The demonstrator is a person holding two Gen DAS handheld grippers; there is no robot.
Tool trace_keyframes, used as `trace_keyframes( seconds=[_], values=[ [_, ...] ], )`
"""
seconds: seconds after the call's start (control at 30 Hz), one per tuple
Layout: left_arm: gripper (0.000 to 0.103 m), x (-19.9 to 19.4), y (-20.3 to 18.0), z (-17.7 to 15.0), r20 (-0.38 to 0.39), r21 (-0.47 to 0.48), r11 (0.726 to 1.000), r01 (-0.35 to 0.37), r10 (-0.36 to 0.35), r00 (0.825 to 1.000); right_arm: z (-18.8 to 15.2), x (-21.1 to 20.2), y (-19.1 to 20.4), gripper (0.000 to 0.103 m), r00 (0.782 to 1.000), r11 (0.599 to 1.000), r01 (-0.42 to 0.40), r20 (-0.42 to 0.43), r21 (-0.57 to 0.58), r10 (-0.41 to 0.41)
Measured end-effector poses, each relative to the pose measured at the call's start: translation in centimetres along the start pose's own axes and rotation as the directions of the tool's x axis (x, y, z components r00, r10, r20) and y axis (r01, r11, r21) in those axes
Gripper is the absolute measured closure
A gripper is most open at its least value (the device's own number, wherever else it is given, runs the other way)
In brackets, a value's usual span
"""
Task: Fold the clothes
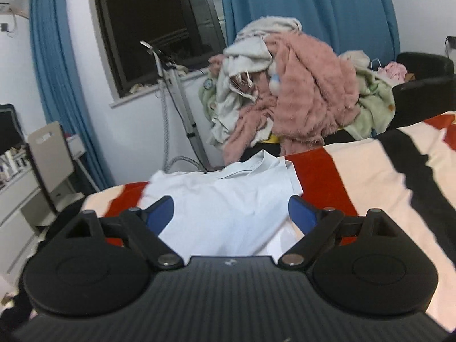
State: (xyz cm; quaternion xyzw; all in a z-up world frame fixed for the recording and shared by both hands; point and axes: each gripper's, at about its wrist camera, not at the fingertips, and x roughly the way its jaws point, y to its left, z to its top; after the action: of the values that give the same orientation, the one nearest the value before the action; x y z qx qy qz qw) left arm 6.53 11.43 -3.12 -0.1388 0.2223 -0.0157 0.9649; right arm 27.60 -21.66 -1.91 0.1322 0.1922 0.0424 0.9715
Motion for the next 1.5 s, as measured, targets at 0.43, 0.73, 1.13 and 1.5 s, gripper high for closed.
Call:
trace_keyframes(
  seconds=[0.43,0.73,1.13,1.5],
  values=[
    [0.0,-8.6,-4.6,-1.8,-0.006,0.119,0.987,0.11,-0.11,0.994,-7.3,-25.0,2.1,0.014,1.0,0.995,-0.023,0.018,-0.1,0.025],
    [0.0,-10.2,-4.9,-4.2,-0.055,0.114,0.987,0.117,-0.111,0.992,-12.7,-29.5,0.0,0.014,0.999,0.999,0.029,-0.012,-0.03,-0.03],
    [0.012,-3.5,4.8,-4.7,-0.352,-0.379,0.918,-0.114,-0.029,0.936,-13.4,-28.1,-2.5,0.014,0.997,0.995,0.032,-0.079,0.099,-0.024],
    [0.095,-2.9,2.4,-5.6,-0.395,-0.179,0.97,-0.163,0.081,0.915,-12.5,-28.9,-4.0,0.014,0.998,0.987,0.045,-0.043,0.152,-0.039]
  ],
)
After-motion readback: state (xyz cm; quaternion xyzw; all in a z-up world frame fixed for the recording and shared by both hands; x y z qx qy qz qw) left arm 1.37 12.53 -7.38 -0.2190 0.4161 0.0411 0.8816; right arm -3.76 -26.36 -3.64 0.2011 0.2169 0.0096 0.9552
